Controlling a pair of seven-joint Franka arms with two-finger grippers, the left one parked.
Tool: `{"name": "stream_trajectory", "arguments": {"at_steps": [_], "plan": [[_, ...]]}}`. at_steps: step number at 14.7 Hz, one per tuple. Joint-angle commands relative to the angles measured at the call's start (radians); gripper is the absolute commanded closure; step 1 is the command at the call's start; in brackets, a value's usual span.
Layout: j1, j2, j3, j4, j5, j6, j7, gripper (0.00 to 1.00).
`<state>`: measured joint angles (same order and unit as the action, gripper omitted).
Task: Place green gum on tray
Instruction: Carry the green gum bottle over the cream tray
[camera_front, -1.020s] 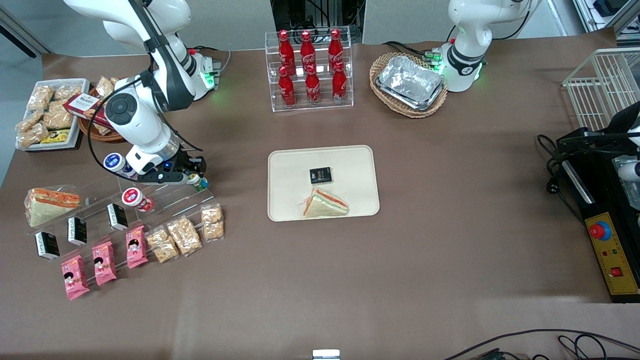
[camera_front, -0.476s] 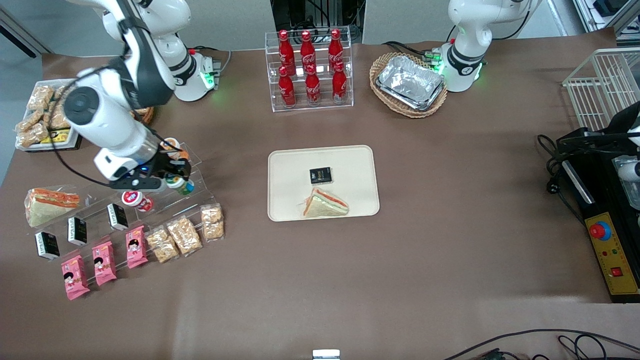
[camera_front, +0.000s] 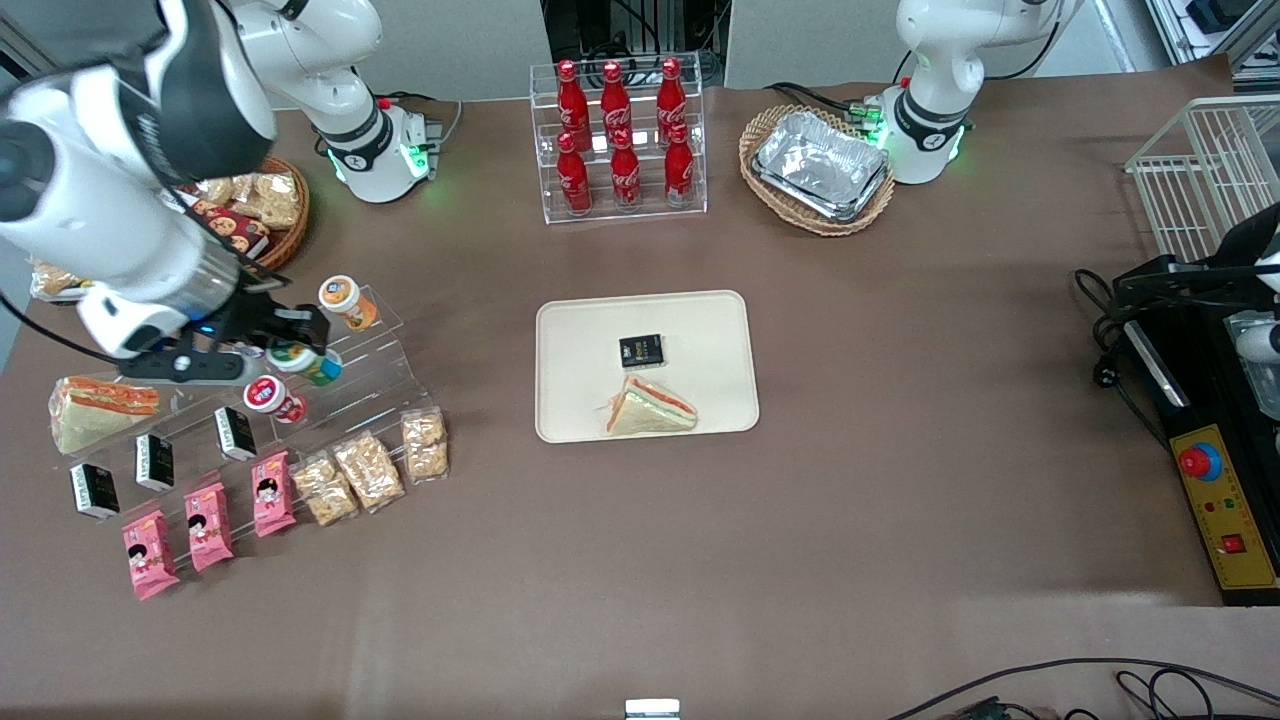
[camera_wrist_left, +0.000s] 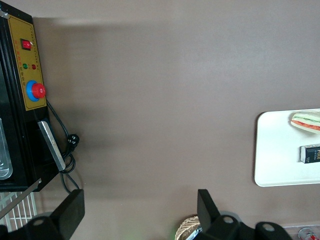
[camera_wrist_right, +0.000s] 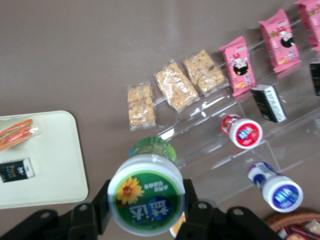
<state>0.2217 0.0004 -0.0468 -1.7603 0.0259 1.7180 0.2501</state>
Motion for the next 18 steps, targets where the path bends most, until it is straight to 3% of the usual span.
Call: {"name": "stream_trajectory", "arguments": {"at_steps": [1,5,11,15,18], "plan": [[-0.018,0.084,-0.011,0.212,0.0,-0.158,-0.048,0.84],[0.014,0.076,-0.001,0.232,0.012,-0.169,0.03,0.84],[0.187,0.087,0.061,0.243,0.051,-0.138,0.444,0.83],[0.335,0.118,0.061,0.168,0.055,-0.017,0.63,0.83],[0.421,0.112,0.059,-0.021,0.046,0.177,0.754,0.83]]}}
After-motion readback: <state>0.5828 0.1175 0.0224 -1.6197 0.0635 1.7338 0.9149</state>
